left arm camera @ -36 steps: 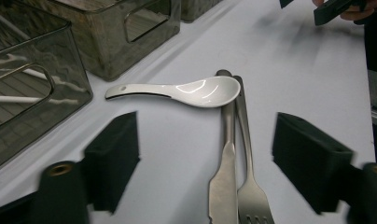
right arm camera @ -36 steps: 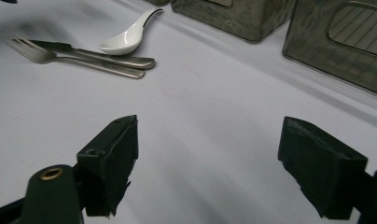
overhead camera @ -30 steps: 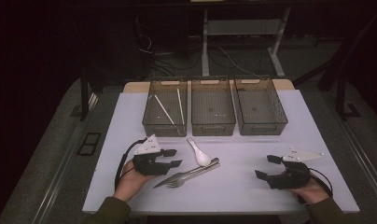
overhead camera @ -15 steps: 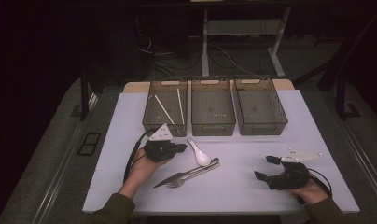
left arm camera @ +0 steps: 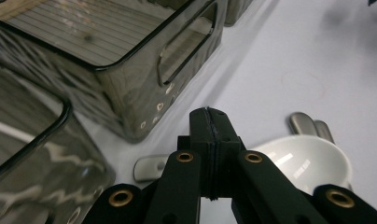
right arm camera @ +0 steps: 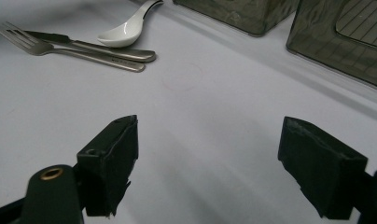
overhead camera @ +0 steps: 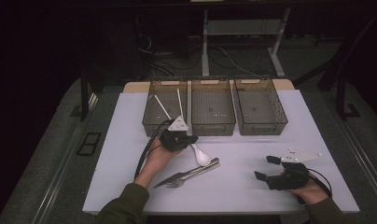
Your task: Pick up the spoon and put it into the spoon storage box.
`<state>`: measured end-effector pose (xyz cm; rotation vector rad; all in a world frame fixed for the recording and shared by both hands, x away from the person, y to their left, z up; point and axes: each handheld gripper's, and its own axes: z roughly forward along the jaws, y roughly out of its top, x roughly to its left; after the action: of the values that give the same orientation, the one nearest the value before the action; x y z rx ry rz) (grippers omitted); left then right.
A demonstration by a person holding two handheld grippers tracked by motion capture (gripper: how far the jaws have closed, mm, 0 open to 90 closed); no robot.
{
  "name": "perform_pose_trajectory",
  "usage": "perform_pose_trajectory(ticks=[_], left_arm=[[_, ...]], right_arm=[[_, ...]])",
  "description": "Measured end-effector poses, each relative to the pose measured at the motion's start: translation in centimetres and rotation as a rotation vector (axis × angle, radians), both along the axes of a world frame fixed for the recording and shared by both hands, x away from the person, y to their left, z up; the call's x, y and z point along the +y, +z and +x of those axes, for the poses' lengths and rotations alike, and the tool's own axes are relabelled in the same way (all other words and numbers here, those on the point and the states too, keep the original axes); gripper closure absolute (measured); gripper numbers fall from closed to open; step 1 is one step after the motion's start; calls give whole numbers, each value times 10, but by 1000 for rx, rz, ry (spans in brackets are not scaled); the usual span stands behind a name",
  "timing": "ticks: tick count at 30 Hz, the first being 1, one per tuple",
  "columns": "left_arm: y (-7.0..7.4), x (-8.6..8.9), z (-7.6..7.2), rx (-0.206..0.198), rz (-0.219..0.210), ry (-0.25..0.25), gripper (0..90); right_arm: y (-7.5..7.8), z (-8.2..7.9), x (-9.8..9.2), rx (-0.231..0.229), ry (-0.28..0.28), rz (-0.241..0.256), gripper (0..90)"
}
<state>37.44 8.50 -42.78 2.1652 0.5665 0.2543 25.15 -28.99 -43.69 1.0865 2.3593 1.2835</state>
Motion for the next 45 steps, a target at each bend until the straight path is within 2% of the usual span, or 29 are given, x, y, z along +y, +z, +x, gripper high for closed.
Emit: perform_pose_trajectory(ticks=[10, 18, 26, 32, 39, 45], left_arm=[[-13, -15, 15, -2, 66, 19, 891], [-18, -12, 19, 14, 94, 45, 892], [-20, -12, 20, 30, 118, 50, 892], [-19, -9, 20, 46, 119, 56, 892], [-18, -4, 18, 79, 134, 56, 892], [-17, 3, 13, 84, 155, 37, 892]], right_arm=[[0, 0, 0, -2, 1, -3, 199], [0, 0, 0, -6, 4, -2, 199], [1, 0, 0, -9, 4, 0, 199], [1, 0, 0, -9, 5, -1, 199], [2, 0, -1, -13, 4, -1, 199], [2, -1, -1, -15, 1, -5, 199]])
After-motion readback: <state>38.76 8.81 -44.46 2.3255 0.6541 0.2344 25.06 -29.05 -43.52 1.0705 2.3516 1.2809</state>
